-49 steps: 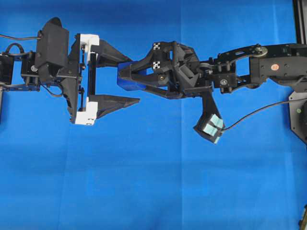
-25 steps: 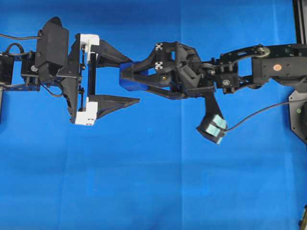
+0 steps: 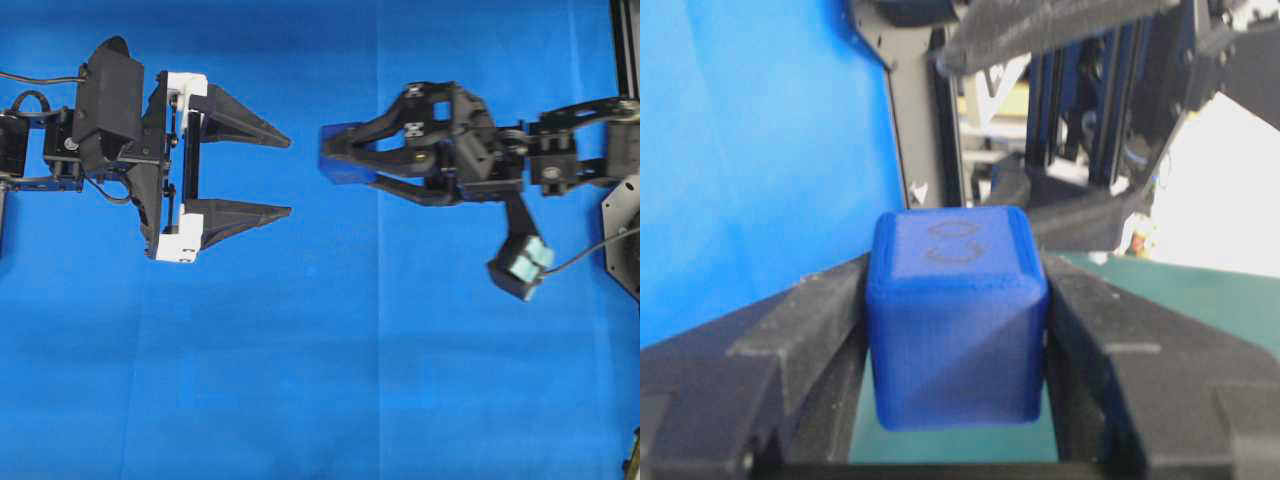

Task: Handover the blue block to the right arm after grasping it with the left arm, then place it in the designated position.
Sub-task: 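Pull the cube rightward away from the left gripper with the right gripper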

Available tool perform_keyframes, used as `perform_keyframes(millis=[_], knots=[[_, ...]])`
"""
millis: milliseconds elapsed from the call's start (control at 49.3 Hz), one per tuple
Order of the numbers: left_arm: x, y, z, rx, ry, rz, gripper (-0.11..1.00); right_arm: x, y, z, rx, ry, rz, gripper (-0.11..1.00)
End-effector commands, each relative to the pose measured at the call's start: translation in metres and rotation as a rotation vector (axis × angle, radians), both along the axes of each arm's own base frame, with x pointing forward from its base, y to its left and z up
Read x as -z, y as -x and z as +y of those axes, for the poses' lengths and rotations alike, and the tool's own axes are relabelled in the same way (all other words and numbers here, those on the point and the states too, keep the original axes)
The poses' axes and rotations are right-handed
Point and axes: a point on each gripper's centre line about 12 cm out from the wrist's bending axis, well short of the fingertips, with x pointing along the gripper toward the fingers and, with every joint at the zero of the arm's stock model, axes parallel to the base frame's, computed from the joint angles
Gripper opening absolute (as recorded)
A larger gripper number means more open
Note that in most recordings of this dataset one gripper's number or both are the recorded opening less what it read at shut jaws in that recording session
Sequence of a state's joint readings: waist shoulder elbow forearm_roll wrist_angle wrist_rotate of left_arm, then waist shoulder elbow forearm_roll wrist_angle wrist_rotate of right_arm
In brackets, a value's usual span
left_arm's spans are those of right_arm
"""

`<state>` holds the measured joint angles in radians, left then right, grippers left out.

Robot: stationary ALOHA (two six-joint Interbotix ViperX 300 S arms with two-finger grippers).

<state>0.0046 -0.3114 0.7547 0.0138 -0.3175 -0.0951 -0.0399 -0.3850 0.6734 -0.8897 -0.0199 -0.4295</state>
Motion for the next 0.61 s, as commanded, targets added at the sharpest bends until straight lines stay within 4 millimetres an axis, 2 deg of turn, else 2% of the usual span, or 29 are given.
perform_keyframes(millis=[0, 183, 365, 588], knots=[[-0.014, 0.001, -0.001, 0.003, 0.000, -0.044, 0.93, -0.013, 0.012, 0.003, 0.006, -0.002, -0.031, 0.40], [-0.015, 0.000, -0.001, 0.003, -0.002, -0.046, 0.93, -0.016, 0.026, 0.006, 0.010, 0.003, -0.036, 0.40], [-0.015, 0.000, -0.001, 0.003, -0.002, -0.046, 0.93, -0.013, 0.024, 0.005, 0.023, -0.008, -0.021, 0.40], [-0.015, 0.000, -0.001, 0.003, -0.003, -0.046, 0.93, -0.015, 0.028, 0.003, 0.079, -0.174, -0.025, 0.40]])
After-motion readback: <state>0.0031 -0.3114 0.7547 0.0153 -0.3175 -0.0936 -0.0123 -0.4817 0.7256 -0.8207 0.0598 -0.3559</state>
